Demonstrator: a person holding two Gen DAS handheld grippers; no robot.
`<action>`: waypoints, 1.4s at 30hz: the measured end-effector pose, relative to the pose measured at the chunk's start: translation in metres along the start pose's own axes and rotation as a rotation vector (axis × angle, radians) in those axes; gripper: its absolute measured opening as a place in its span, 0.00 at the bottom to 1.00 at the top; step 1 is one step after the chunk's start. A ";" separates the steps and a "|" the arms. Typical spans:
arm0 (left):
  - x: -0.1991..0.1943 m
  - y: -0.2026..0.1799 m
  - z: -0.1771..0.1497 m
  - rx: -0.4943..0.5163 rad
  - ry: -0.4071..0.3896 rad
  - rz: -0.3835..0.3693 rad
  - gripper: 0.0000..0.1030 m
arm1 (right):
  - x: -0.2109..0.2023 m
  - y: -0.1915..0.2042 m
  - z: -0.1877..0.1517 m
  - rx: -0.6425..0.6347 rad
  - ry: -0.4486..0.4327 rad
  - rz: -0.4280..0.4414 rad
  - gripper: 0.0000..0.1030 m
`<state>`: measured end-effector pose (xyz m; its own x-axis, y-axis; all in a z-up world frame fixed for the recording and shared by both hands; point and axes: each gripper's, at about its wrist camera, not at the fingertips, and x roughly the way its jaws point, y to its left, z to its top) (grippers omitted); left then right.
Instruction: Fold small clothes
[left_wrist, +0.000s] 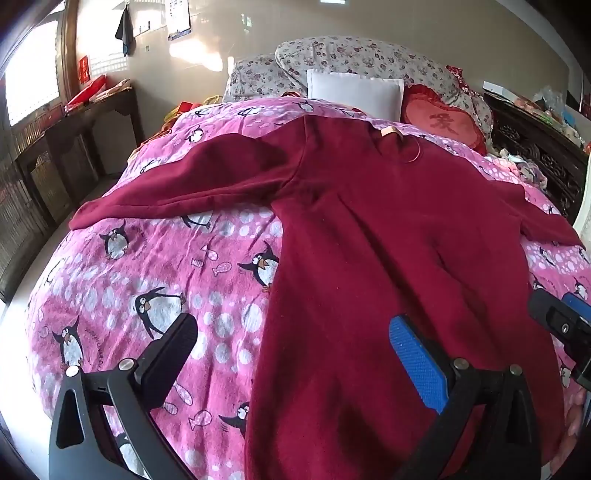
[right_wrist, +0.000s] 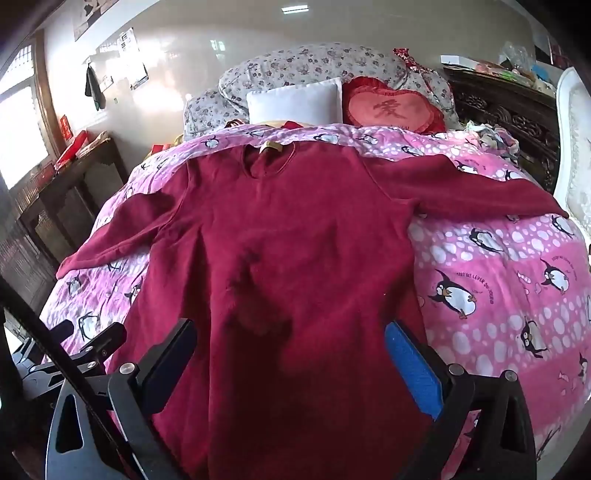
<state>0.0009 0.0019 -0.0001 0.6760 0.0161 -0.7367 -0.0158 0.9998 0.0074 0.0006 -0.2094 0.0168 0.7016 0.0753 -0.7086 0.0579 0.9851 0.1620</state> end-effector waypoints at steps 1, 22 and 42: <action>-0.001 0.001 0.001 -0.001 0.002 0.000 1.00 | 0.000 0.005 -0.003 -0.005 0.001 -0.005 1.00; 0.014 0.003 0.000 -0.040 0.059 -0.022 1.00 | 0.009 0.005 0.000 -0.021 0.006 0.001 1.00; 0.006 0.019 0.037 -0.032 0.030 0.002 1.00 | 0.003 0.001 0.027 -0.068 -0.002 -0.016 1.00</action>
<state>0.0318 0.0217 0.0206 0.6535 0.0171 -0.7567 -0.0410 0.9991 -0.0128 0.0219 -0.2119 0.0337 0.7026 0.0587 -0.7092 0.0212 0.9944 0.1034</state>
